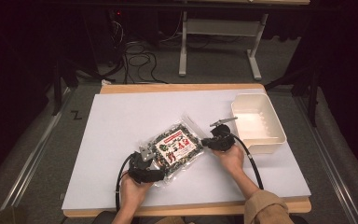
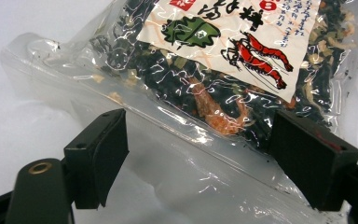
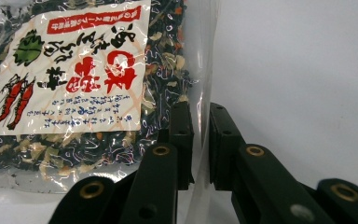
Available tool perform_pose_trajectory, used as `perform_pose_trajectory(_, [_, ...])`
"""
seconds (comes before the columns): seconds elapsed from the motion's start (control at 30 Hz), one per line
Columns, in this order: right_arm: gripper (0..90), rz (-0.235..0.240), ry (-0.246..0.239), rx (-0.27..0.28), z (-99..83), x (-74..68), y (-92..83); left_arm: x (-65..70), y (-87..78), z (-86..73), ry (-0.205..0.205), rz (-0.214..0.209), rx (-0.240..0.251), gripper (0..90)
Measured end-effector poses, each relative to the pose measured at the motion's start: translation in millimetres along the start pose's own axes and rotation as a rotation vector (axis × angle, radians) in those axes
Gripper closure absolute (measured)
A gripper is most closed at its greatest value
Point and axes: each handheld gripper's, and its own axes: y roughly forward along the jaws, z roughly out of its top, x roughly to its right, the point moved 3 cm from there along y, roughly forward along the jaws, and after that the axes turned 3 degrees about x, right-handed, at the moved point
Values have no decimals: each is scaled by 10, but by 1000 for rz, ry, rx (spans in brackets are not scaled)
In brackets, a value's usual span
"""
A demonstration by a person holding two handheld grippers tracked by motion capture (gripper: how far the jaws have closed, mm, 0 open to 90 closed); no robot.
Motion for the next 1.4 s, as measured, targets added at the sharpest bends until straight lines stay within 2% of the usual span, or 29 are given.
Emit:
perform_pose_trajectory(0.1, [899, -16, -9, 17, 20, 21, -31, -7, 4, -1, -9, -6, 1, 200])
perform_pose_trajectory(0.23, [900, -20, -28, 17, 21, 19, -43, 46, -22, -7, 36, 30, 22, 222])
perform_pose_trajectory(0.33, [900, -23, -35, 24, 26, 8, -71, 50, -33, -7, 29, 24, 21, 235])
perform_pose_trajectory(0.4, [900, -27, -48, 46, 72, 6, -140, 32, -22, -17, -6, -36, 15, 238])
perform_pose_trajectory(0.5, [900, -10, -44, 85, 148, -6, -236, 6, -21, -11, -17, -45, 26, 224])
perform_pose_trajectory(0.53, [900, -15, -54, 99, 177, -16, -274, 8, -38, -2, -30, -57, 32, 224])
perform_pose_trajectory(0.63, [900, -33, -95, 104, 289, -50, -398, 25, -38, 11, -19, -66, 38, 224])
perform_pose_trajectory(0.7, [900, -50, -117, 125, 376, -62, -512, 40, -33, 3, -4, -57, 28, 224])
perform_pose_trajectory(0.73, [900, -50, -117, 125, 376, -62, -512, 40, -33, 3, -4, -57, 28, 225])
perform_pose_trajectory(0.8, [900, -57, -138, 160, 468, -65, -659, 53, -54, -7, 15, -45, 38, 230])
perform_pose_trajectory(0.97, [900, -74, -170, 162, 558, -71, -802, 56, -81, 8, 10, -51, 60, 234])
perform_pose_trajectory(1.03, [900, -111, -220, 162, 658, -105, -954, 59, -67, 0, 8, -49, 45, 234])
perform_pose_trajectory(1.07, [900, -111, -220, 162, 658, -105, -954, 58, -65, -4, 11, -49, 41, 234])
perform_pose_trajectory(1.1, [900, -109, -237, 181, 719, -115, -1054, 61, -66, -7, 12, -51, 41, 233])
perform_pose_trajectory(1.2, [899, -117, -230, 182, 775, -109, -1158, 53, -73, -2, 14, -54, 49, 229])
perform_pose_trajectory(1.23, [899, -117, -230, 182, 775, -109, -1158, 54, -77, -3, 2, -59, 48, 229])
perform_pose_trajectory(1.33, [900, -128, -250, 156, 831, -136, -1244, 39, -68, -7, -6, -57, 41, 228])
perform_pose_trajectory(1.4, [900, -129, -259, 163, 848, -151, -1272, 52, -59, -10, 2, -57, 36, 226])
